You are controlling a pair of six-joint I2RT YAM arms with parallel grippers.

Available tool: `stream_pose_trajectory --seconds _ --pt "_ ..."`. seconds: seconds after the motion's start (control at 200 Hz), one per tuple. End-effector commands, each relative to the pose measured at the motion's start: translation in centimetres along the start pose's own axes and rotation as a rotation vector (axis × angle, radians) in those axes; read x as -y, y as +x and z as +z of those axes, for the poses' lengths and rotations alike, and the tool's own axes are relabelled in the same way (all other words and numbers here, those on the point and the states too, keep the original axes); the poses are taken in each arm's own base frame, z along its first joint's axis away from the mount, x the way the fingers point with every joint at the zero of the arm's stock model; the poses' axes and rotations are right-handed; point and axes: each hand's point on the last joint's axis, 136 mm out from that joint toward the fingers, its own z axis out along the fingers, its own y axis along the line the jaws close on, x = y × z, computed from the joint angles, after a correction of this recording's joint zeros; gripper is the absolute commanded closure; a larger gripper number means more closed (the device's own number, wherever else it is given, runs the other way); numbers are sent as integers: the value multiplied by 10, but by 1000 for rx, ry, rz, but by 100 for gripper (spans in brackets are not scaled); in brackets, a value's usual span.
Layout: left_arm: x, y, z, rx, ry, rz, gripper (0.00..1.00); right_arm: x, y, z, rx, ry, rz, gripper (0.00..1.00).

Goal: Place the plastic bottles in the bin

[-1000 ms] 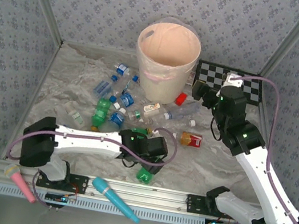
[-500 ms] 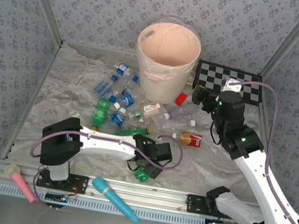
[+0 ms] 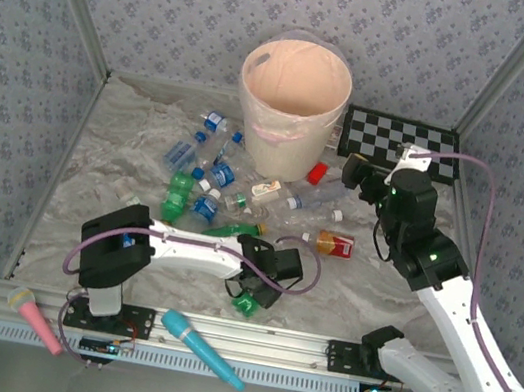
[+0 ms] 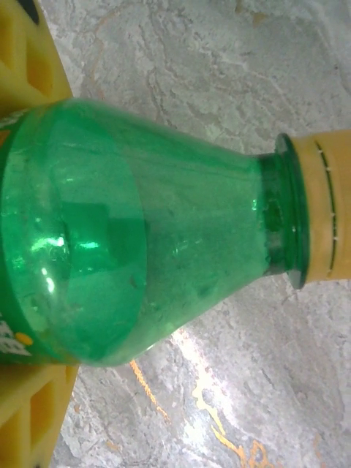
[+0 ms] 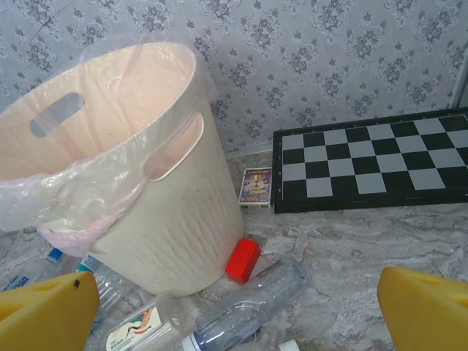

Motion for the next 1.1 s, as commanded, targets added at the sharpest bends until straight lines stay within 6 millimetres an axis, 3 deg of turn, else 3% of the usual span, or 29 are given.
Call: stream_pose_trajectory --seconds 0.0,0.115,0.275,0.67,1.094 --pt "4 -9 -11 27 17 -8 44 8 1 1 11 35 -7 0" --pt "2 -14 -20 53 19 -10 44 7 5 2 3 26 0 0" --pt "-8 -31 -50 150 10 -22 44 7 23 5 -43 8 14 0" --pt "-51 -89 -136 395 43 -93 45 -8 82 1 -159 -162 26 0" --pt "-107 -138 -224 594 -44 -157 46 -1 120 -13 -185 -237 32 0"
